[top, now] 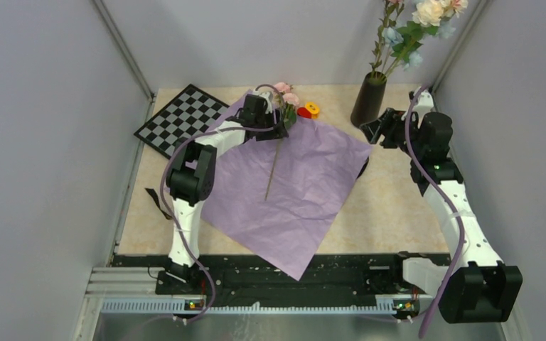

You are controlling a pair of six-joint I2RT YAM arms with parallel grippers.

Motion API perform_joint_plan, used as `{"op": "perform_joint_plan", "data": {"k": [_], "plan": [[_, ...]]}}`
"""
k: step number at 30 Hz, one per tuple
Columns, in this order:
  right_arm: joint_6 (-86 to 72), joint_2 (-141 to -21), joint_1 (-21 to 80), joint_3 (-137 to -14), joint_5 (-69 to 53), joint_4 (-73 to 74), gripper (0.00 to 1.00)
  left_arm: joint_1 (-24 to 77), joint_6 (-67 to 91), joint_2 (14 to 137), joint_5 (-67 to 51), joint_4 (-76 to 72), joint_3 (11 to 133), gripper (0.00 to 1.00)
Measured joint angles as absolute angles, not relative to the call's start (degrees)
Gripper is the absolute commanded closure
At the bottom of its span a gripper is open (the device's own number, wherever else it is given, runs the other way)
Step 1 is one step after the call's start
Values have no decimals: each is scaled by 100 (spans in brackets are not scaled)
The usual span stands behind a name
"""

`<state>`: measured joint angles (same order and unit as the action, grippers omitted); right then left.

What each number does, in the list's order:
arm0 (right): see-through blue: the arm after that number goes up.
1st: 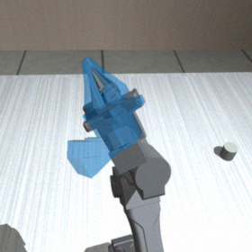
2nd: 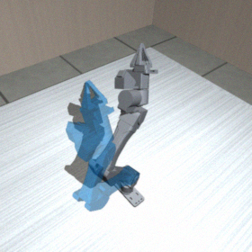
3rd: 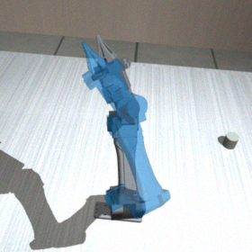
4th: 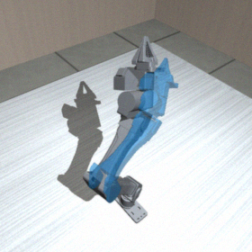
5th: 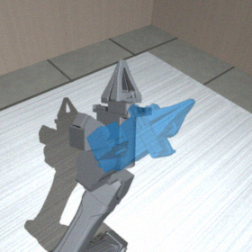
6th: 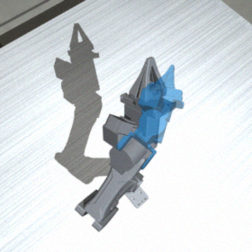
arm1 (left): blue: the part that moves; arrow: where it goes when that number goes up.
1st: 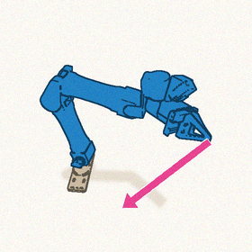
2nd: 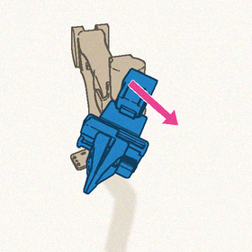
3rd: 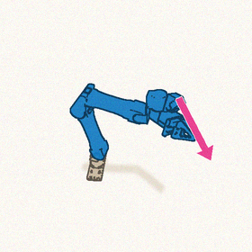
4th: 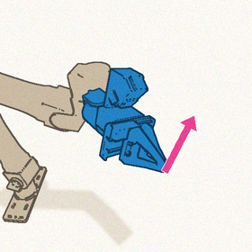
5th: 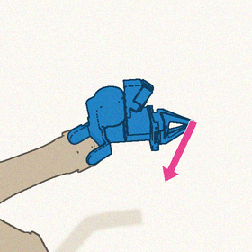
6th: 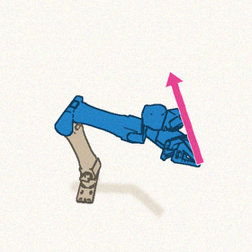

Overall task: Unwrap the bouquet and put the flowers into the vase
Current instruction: Pick up the fake flower from the wrapping paper.

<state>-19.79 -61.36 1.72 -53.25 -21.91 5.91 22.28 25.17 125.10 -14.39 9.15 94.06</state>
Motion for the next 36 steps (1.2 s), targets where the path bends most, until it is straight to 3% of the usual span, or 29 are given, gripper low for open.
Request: {"op": "perform_joint_plan", "data": {"k": [25,36], "plan": [[-2014,-6241,172,-5332,-2425,749,38,2351,2456,13297,-1664,1337,10274,67],[-2012,-6241,172,-5334,-2456,779,38,2373,2425,13308,-1664,1382,10296,100]]}}
